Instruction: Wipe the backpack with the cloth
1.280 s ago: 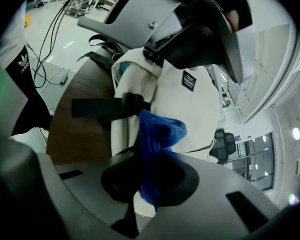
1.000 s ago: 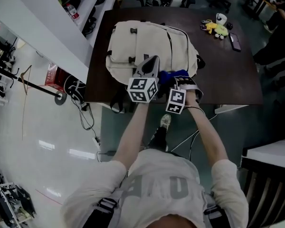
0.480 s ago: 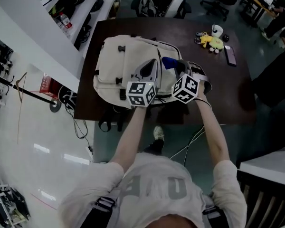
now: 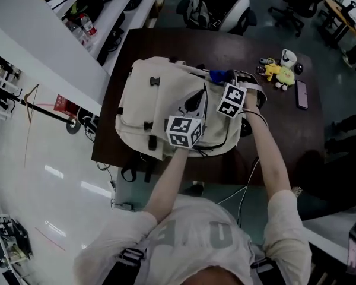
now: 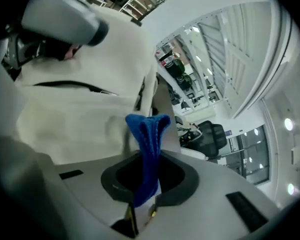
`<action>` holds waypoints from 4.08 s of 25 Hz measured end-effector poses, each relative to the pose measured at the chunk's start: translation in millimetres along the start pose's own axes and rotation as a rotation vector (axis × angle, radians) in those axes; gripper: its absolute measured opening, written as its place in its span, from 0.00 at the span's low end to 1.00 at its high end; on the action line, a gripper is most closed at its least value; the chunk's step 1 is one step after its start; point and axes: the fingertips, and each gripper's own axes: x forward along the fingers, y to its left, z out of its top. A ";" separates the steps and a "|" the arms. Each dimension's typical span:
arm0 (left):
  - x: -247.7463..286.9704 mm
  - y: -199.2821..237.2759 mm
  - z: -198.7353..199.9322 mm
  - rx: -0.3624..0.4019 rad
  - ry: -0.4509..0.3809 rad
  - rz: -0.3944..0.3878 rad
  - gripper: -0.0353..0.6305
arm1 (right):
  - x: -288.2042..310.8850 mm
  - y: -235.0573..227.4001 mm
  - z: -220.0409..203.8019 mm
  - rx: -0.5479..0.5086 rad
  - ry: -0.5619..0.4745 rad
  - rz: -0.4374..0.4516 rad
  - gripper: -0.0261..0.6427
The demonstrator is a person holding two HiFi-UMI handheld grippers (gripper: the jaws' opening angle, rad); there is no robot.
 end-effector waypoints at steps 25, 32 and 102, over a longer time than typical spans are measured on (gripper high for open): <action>-23.8 -17.9 -14.2 0.018 0.030 -0.047 0.06 | -44.9 144.5 -9.9 -0.095 0.076 0.128 0.10; -71.9 -37.2 -27.3 -0.002 0.032 -0.056 0.06 | -79.0 172.6 -11.5 -0.062 0.113 0.132 0.10; -564.3 -159.0 76.7 0.115 -0.194 -0.042 0.06 | -587.1 335.3 158.2 1.301 -0.551 -0.288 0.10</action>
